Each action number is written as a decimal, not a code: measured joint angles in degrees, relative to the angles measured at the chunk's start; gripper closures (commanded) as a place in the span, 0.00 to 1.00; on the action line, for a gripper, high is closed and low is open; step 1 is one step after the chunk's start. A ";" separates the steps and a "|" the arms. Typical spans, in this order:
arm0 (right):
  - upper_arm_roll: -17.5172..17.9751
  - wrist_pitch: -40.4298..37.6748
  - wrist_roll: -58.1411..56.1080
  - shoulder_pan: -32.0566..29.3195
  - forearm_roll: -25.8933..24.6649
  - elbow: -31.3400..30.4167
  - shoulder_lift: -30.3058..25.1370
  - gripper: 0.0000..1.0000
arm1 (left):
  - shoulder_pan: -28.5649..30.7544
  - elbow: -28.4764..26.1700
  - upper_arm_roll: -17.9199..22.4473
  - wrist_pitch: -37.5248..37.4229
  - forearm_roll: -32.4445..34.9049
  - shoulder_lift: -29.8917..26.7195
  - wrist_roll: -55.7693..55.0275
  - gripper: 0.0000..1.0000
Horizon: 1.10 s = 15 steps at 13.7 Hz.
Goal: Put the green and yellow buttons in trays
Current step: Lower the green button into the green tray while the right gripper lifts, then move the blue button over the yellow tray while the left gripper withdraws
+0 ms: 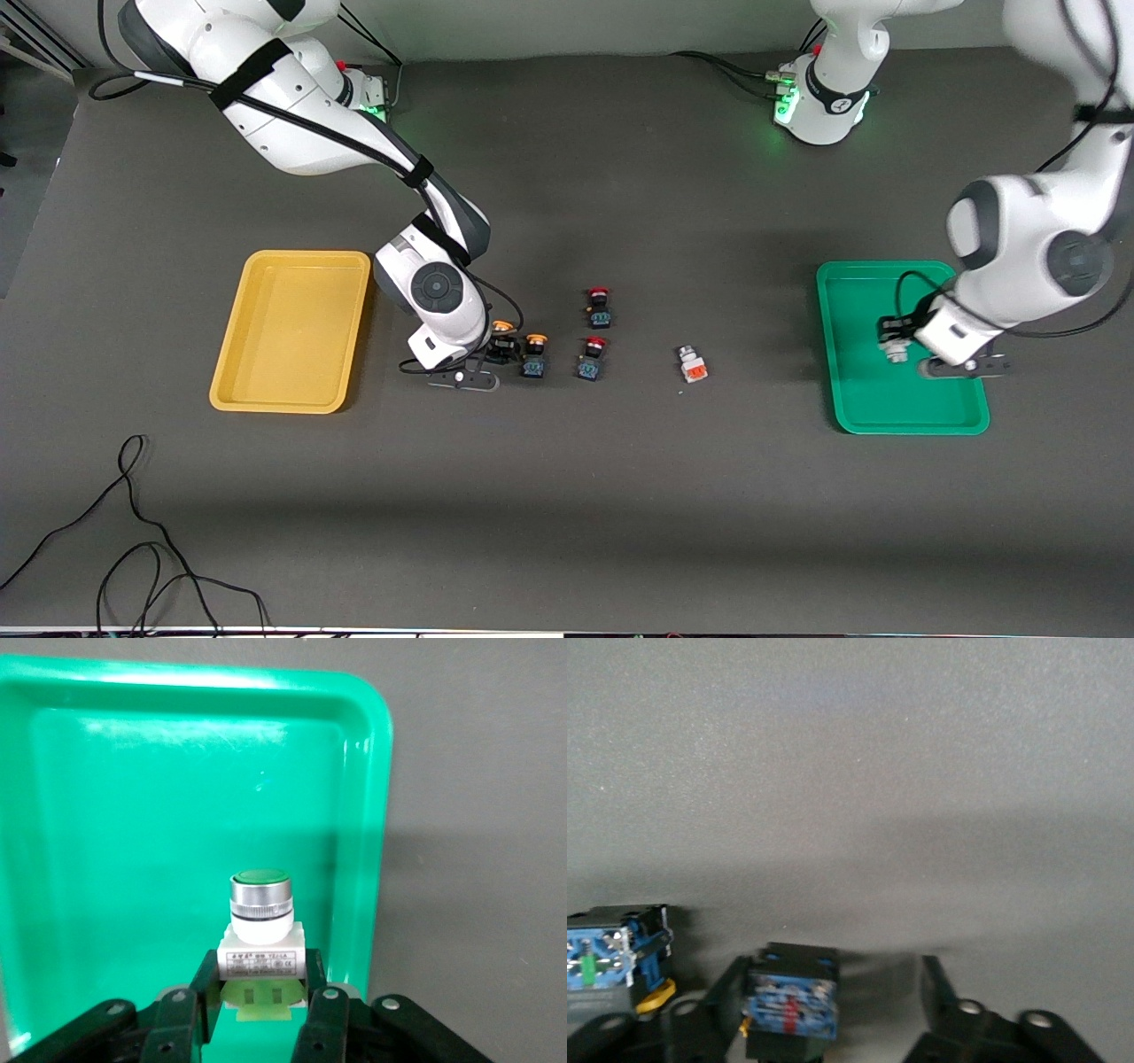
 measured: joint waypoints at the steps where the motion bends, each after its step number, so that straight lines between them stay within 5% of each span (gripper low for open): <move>1: 0.00 0.00 0.00 -0.01 -0.24 0.01 0.02 1.00 | 0.00 -0.79 -0.03 3.04 0.16 2.18 0.00 0.83; 2: -0.01 0.00 -0.01 -0.02 -0.35 0.04 0.02 1.00 | 0.00 -1.03 -0.02 5.44 0.55 4.20 0.01 0.79; 3: -0.02 0.00 -0.02 -0.07 -0.39 0.12 0.00 1.00 | 0.00 -1.05 -0.02 7.01 1.16 5.73 0.01 0.60; 4: -0.06 0.00 -0.03 -0.18 -0.43 0.28 -0.03 1.00 | 0.00 -0.99 -0.02 7.57 1.75 6.61 0.01 0.16; 5: -0.13 -0.09 -0.13 -0.36 -0.49 0.57 -0.15 1.00 | 0.00 -0.75 -0.02 7.59 2.06 6.93 0.10 0.03; 9: -0.34 -7.99 -9.04 -3.18 4.62 2.00 -4.79 1.00 | 0.01 4.57 0.00 -0.03 2.26 5.98 1.92 0.01; 15: -3.89 -24.57 -32.82 -9.65 10.11 1.61 -16.45 1.00 | 0.34 25.63 0.03 -30.31 2.20 0.57 1.94 0.00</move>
